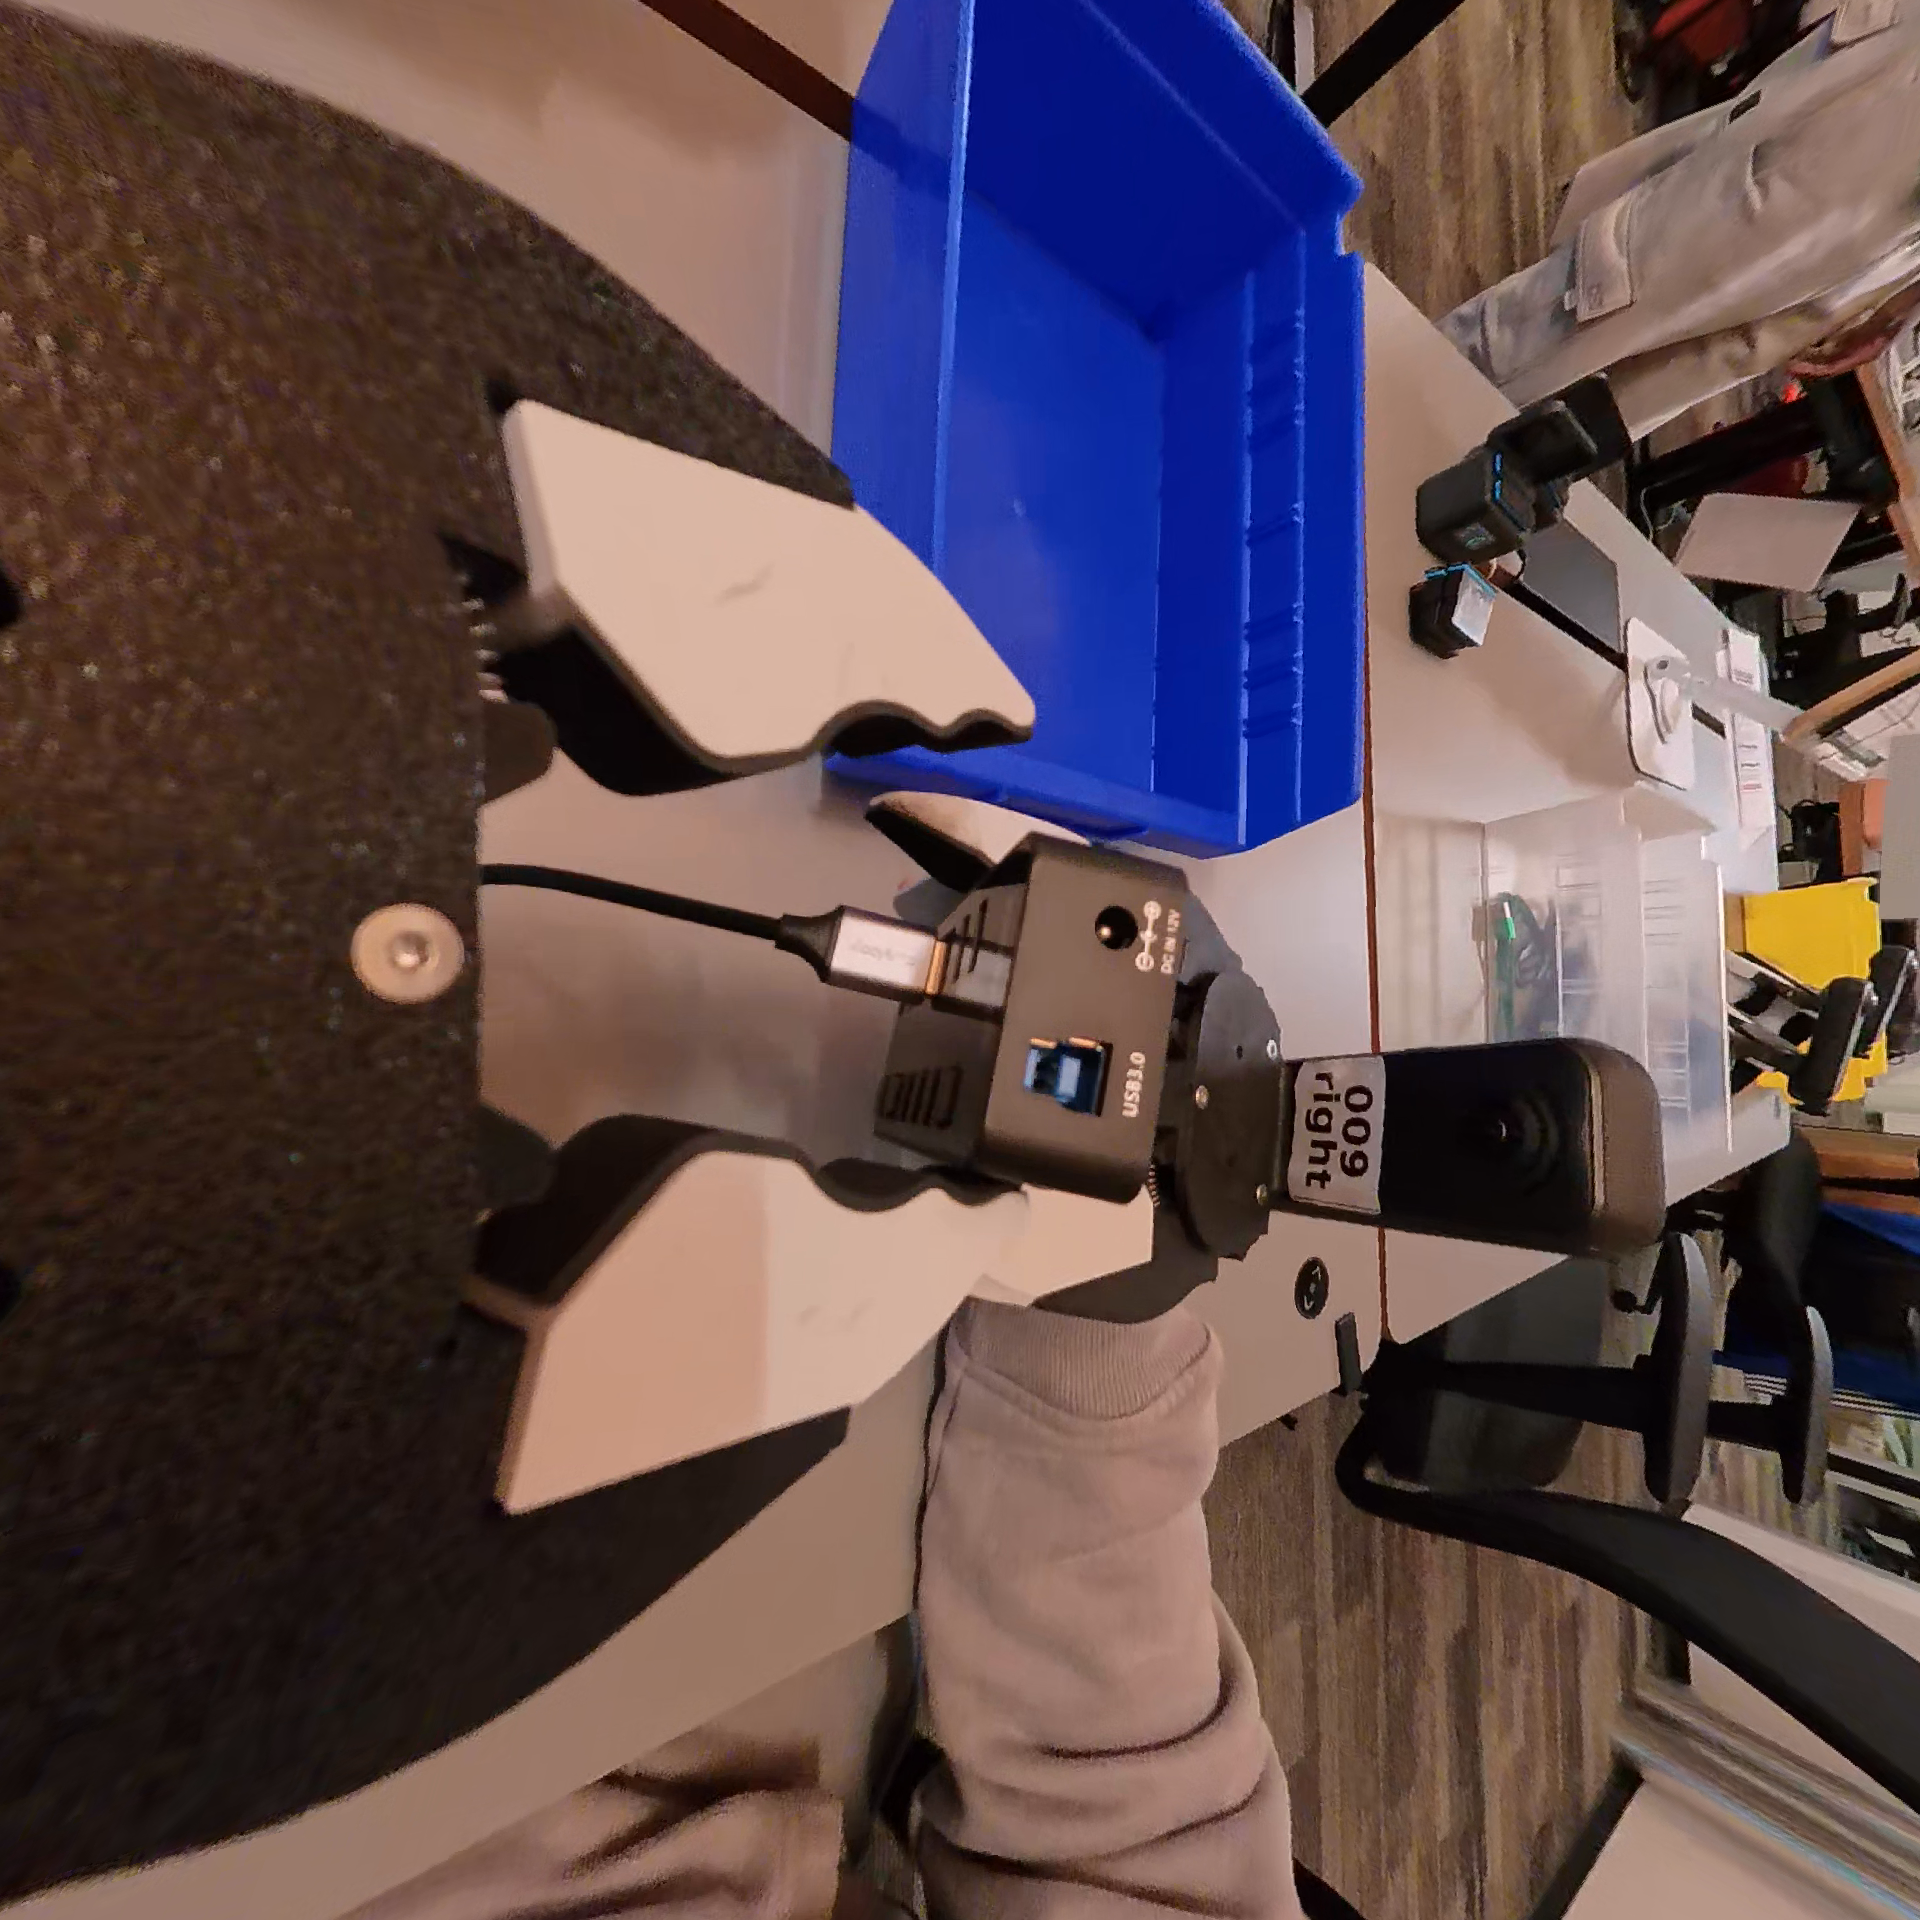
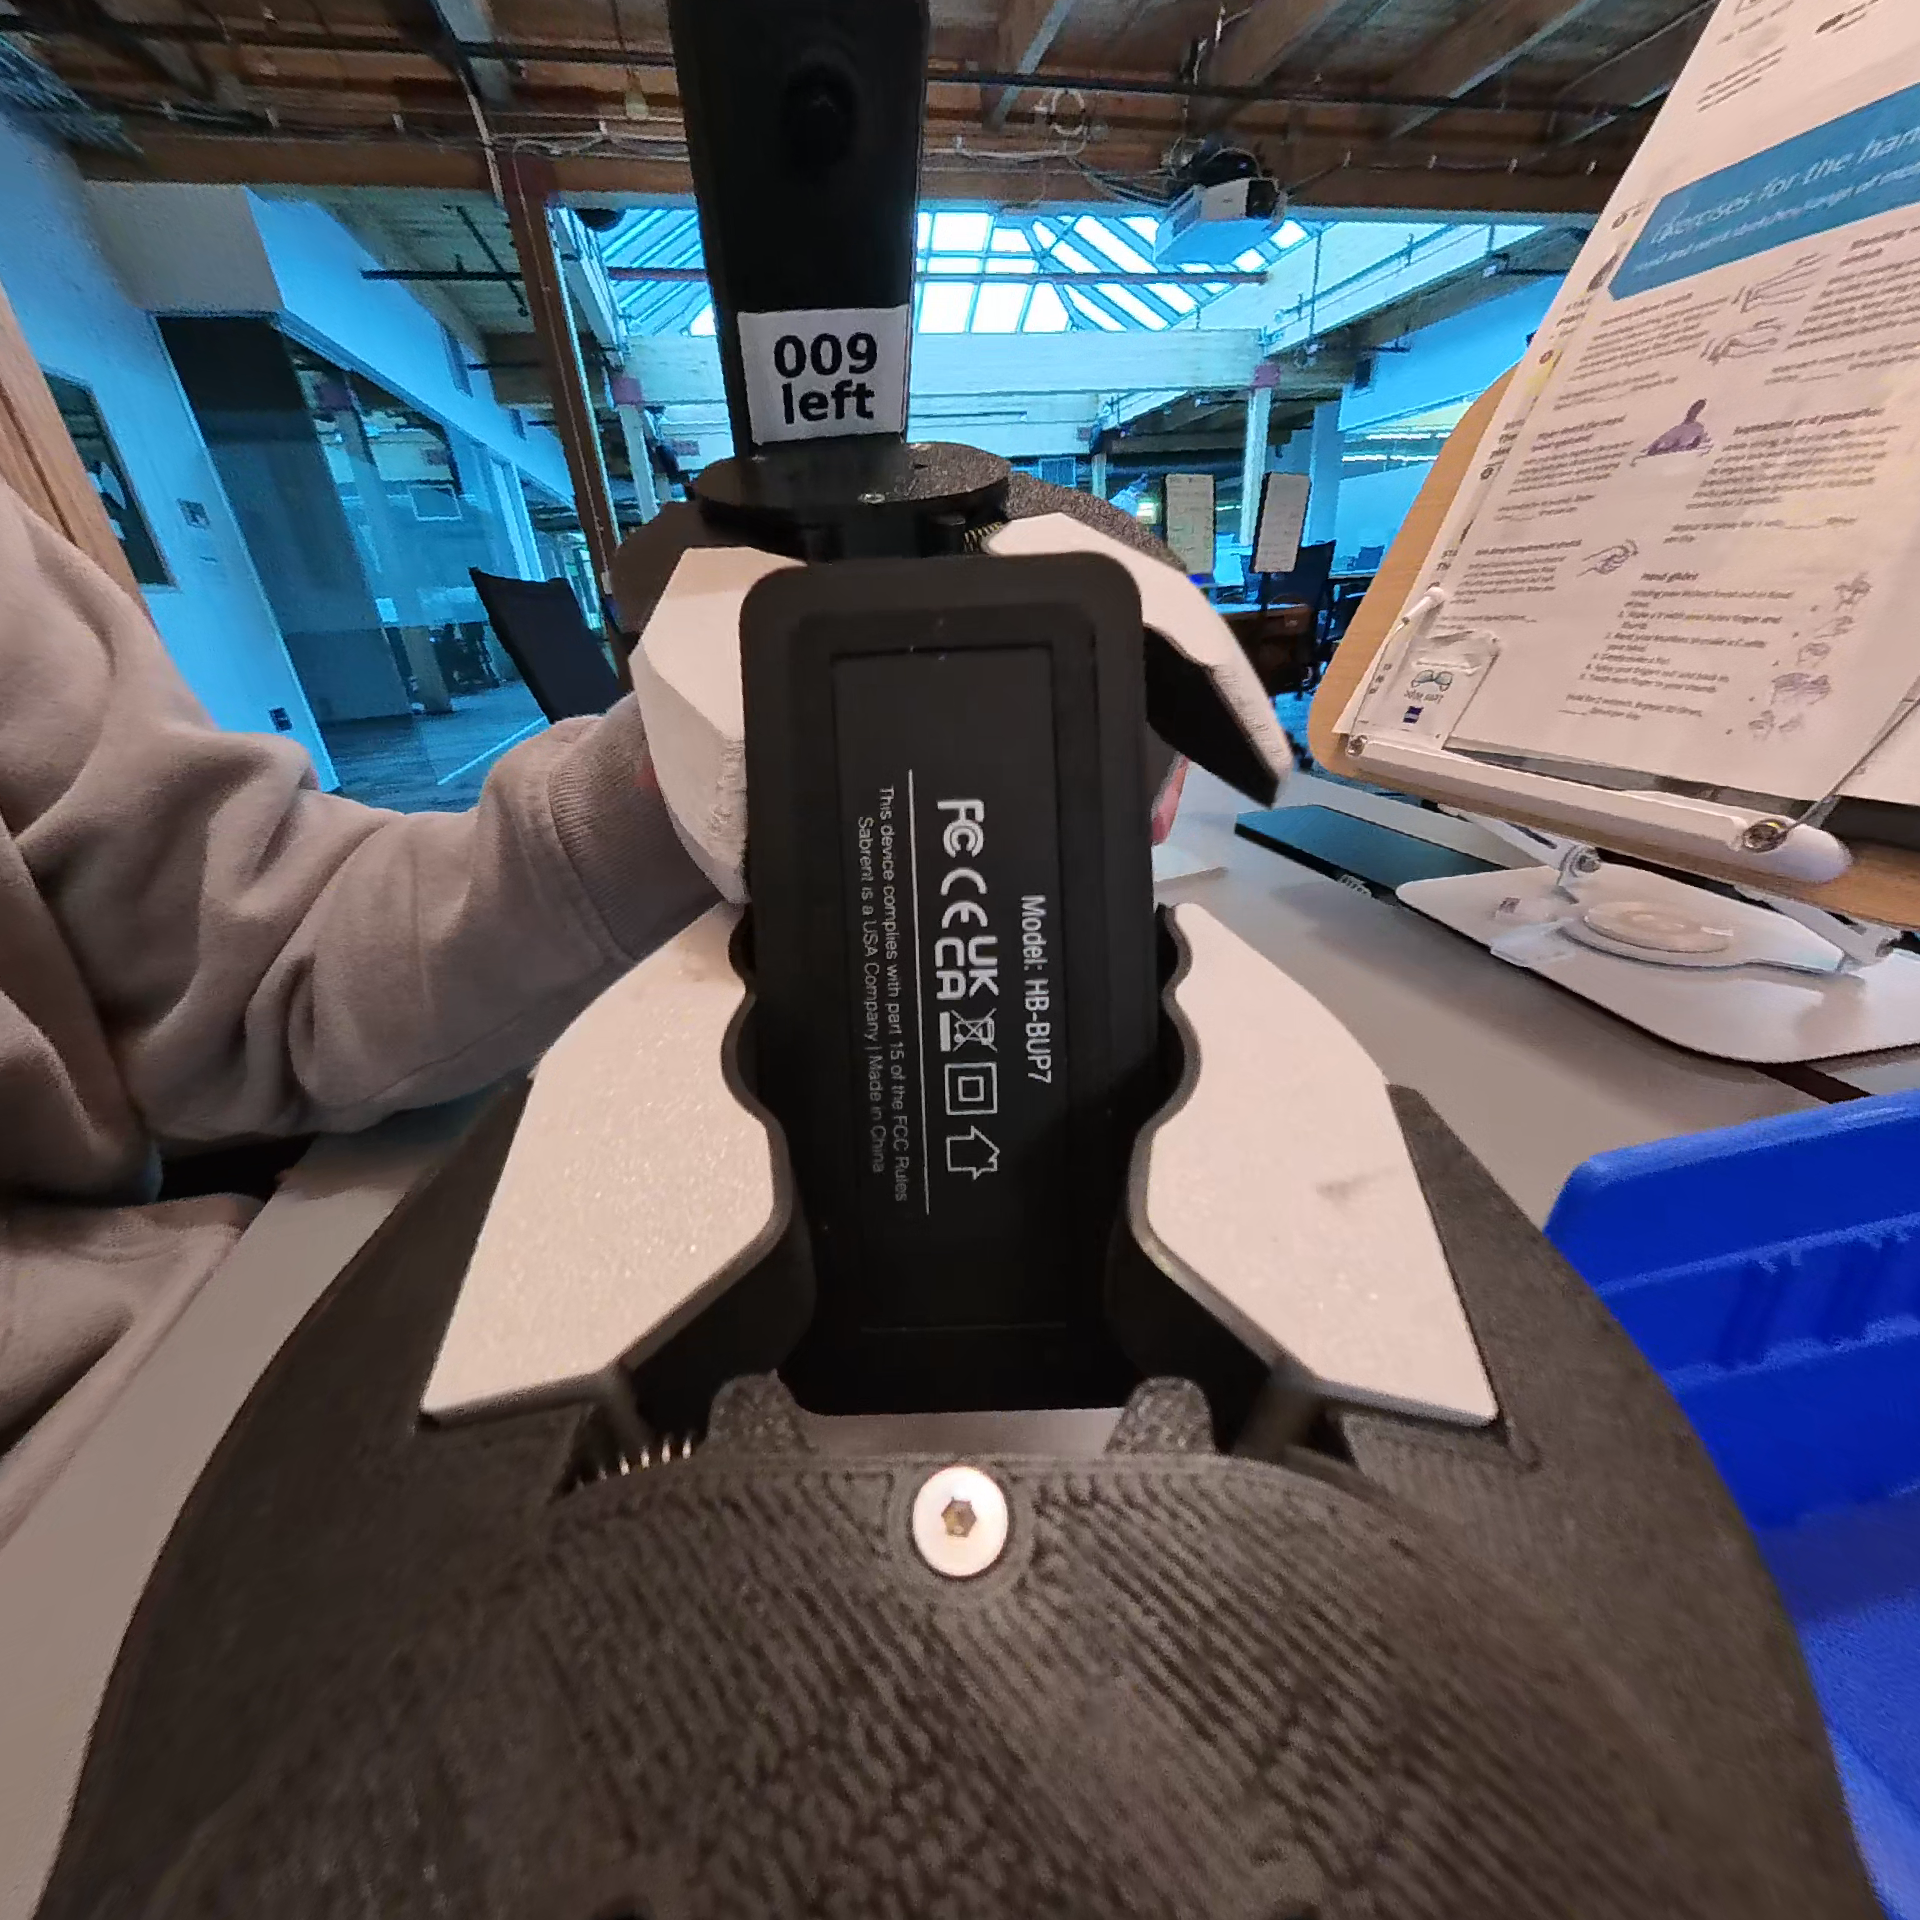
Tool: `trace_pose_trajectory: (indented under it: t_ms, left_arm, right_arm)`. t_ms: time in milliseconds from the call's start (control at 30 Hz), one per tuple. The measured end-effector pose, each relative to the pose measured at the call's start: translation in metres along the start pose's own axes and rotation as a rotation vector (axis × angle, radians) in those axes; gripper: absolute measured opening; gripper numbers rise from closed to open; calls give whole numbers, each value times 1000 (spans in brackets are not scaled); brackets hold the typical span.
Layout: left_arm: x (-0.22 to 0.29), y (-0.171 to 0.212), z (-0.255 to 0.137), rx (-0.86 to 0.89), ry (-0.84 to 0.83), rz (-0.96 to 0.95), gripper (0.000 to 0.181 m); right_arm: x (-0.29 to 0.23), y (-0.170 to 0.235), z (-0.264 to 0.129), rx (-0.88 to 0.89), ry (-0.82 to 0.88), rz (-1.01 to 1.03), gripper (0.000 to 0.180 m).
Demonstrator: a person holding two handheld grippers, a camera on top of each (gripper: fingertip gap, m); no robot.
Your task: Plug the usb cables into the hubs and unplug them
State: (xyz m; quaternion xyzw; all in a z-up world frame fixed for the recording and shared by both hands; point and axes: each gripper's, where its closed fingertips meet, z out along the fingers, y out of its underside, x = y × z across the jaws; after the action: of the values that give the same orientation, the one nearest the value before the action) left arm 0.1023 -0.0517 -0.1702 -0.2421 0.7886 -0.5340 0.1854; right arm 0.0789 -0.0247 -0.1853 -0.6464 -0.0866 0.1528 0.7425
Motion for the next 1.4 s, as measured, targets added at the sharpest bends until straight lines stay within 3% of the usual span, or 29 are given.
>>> trace_pose_trajectory:
  t_ms: [133, 567, 733, 933, 1200, 1400]
  left_arm:
    - [6, 3, 0, -9, 42, 33, 60]
    - [10, 12, -6, -86, 74, 74, 58]
    - [10, 14, -9, -190, -7, 87, 58]
    - [4, 19, -13, -260, -75, 123, 58]
    - [5, 22, -13, -300, -96, 140, 58]
    - [6, 20, -10, -280, -90, 146, 58]
  right_arm:
    - [2, 4, 1, -14, 10, -5, 71]
    - [-2, 15, 7, -77, 20, -74, 70]
    - [3, 21, 8, -138, 77, -165, 73]
    - [5, 17, 6, -110, 85, -133, 77]
    - [5, 17, 7, -111, 94, -162, 61]
    - [5, 17, 5, -146, 103, -180, 62]
